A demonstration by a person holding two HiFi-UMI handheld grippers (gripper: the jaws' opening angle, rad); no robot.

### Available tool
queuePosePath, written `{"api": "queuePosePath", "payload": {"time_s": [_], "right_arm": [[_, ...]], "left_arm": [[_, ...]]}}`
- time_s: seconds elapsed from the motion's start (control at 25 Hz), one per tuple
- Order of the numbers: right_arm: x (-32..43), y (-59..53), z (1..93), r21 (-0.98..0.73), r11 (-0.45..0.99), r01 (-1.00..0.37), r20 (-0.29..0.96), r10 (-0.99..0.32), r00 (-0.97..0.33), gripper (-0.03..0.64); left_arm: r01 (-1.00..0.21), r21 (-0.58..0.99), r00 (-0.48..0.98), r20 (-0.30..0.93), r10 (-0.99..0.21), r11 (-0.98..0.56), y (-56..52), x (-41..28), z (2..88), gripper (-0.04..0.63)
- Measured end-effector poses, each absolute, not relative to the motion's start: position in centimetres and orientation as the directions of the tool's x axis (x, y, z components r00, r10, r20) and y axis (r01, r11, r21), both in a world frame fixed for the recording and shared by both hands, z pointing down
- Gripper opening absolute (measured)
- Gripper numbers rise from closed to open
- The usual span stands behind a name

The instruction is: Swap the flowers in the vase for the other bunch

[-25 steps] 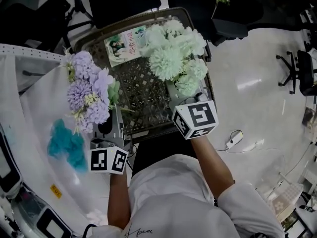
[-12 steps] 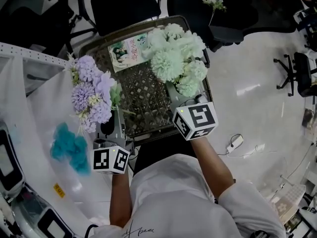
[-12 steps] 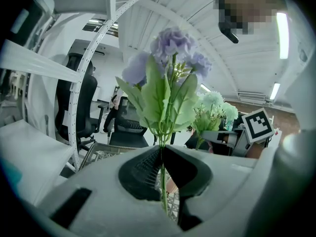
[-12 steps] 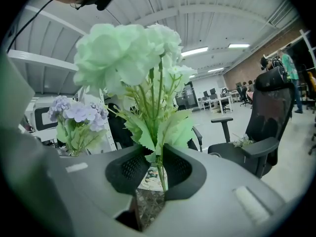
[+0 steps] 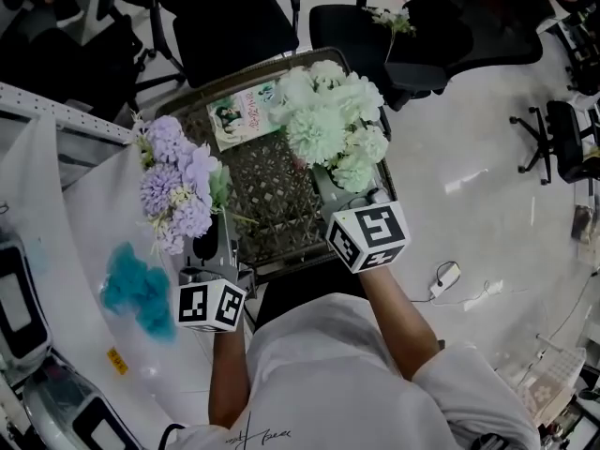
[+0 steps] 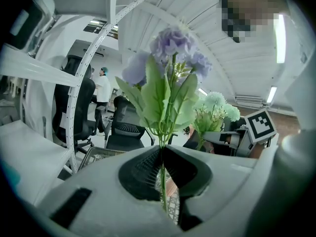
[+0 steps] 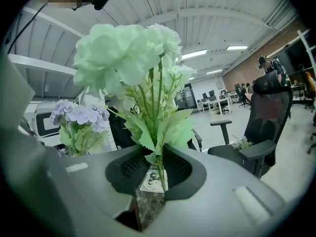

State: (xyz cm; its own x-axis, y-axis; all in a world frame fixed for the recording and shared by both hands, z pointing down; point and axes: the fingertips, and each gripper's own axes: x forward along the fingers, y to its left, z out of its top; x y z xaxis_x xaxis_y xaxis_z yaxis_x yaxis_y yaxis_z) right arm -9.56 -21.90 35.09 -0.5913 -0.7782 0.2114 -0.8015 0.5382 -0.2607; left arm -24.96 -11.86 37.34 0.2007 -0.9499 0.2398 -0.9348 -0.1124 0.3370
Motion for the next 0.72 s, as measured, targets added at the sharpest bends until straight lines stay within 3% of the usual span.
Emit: {"api": "queuePosePath", "payload": {"time_s": [0.72], "right_arm": [[-8.8,-15.8,31.5,-0.279,0.556,-0.783,0.187,-0.768,-0.613,0.078]], "left_arm": [[-0.927,0.344,0.216,0.171,-0.961,-0.147,-8.8,-23.9,33.1,0.023]]}}
